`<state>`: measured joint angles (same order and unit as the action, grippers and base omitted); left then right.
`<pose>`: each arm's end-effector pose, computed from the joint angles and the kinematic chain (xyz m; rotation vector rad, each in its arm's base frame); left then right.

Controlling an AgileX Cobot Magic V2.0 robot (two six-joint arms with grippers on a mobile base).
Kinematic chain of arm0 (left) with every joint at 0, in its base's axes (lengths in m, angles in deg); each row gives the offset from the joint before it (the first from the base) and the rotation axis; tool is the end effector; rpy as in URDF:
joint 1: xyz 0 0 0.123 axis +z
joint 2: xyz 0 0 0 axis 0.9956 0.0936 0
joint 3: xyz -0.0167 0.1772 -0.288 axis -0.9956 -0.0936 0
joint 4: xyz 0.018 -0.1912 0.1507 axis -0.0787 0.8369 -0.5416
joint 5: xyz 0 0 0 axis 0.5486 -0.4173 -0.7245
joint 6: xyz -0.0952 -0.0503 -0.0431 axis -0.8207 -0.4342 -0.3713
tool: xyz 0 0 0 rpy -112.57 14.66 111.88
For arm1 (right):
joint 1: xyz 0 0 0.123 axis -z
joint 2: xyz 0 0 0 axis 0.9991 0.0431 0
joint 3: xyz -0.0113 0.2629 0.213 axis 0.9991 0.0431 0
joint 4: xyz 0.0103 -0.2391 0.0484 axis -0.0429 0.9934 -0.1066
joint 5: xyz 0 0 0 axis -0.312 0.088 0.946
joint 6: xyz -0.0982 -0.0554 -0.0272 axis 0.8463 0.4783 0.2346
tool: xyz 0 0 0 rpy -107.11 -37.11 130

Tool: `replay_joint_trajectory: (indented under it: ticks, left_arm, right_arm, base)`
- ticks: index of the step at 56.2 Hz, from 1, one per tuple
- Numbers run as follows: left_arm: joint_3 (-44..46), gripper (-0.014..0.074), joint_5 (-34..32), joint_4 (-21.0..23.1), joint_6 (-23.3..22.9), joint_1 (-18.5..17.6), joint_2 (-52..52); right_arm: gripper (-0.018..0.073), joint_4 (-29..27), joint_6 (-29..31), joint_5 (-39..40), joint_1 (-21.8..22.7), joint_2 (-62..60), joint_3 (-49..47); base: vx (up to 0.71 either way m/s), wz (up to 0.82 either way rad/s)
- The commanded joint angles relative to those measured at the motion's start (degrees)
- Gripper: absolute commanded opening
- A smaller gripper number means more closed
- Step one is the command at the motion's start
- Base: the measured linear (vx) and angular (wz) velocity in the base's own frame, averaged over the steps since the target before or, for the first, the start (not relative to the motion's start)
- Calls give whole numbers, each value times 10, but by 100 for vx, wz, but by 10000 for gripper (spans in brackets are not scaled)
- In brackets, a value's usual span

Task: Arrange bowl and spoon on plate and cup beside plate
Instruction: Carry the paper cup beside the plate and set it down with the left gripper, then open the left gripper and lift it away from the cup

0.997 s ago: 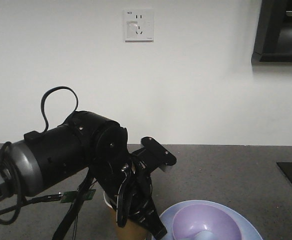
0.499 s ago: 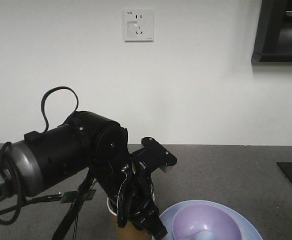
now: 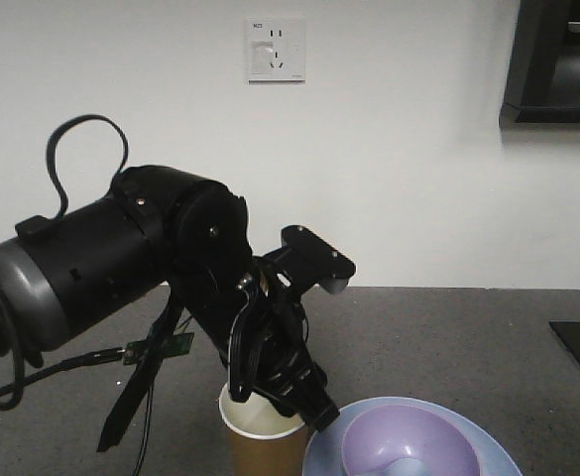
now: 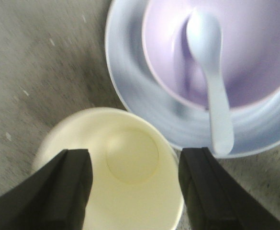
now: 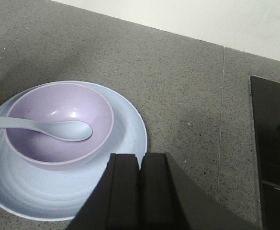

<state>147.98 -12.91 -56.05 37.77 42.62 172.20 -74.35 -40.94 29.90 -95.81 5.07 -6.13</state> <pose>0.3128 -0.2907 0.3881 1.2732 2.3660 -0.2331 0.0956 0.0166 0.3559 -0.3225 2.0419 0.0176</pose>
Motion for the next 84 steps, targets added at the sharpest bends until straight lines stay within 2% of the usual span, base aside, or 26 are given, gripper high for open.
replay_joint_trajectory:
  ticks: [1, 7, 14, 18, 24, 34, 39, 46, 56, 66, 73, 84]
  left_arm:
    - [36, 520, 3, 7, -6, -7, -39]
    - [50, 498, 3, 6, -6, -12, -56]
    - [49, 378, 1, 5, -6, -13, -84]
    - [49, 245, 1, 4, -5, -13, -103]
    - [49, -9, -22, 0, 1, -13, -141]
    - [39, -3, -82, -15, 1, -10, -207]
    - [-17, -1, -116, -38, 0, -10, -254]
    - [-176, 0, -216, -60, -17, -10, -338]
    - [-488, 0, -435, -70, -101, -10, -484]
    - [-693, 0, -560, -70, -158, -10, -590]
    - [-755, 0, -617, -70, -162, -10, -627]
    - [-769, 0, -655, -70, -163, -10, -639]
  right_arm:
    - [-8, 4, 1, 42, 1, -1, -16]
    - [-8, 5, 1, 39, 1, -1, -16]
    - [-8, 5, 1, 38, 1, -1, -16]
    - [-8, 5, 1, 38, 1, -1, -16]
    - [-8, 5, 1, 38, 1, -1, -16]
    - [-8, 0, -3, 38, 1, -3, -16]
    - [-8, -2, -3, 39, 1, -13, -16]
    - [-8, -2, -1, 45, 1, -46, -16]
    - [-8, -9, 0, 79, 1, -122, 0]
    - [-8, -28, 0, 141, 1, -209, 81]
    - [-8, -23, 0, 155, 1, -240, 97]
    - [-8, -26, 1, 149, 1, -246, 97]
  base:
    - [0, 0]
    - [0, 0]
    - [0, 0]
    - [0, 0]
    - [0, 0]
    - [0, 0]
    - [0, 0]
    - [0, 0]
    - [0, 0]
    - [0, 0]
    - [0, 0]
    - [0, 0]
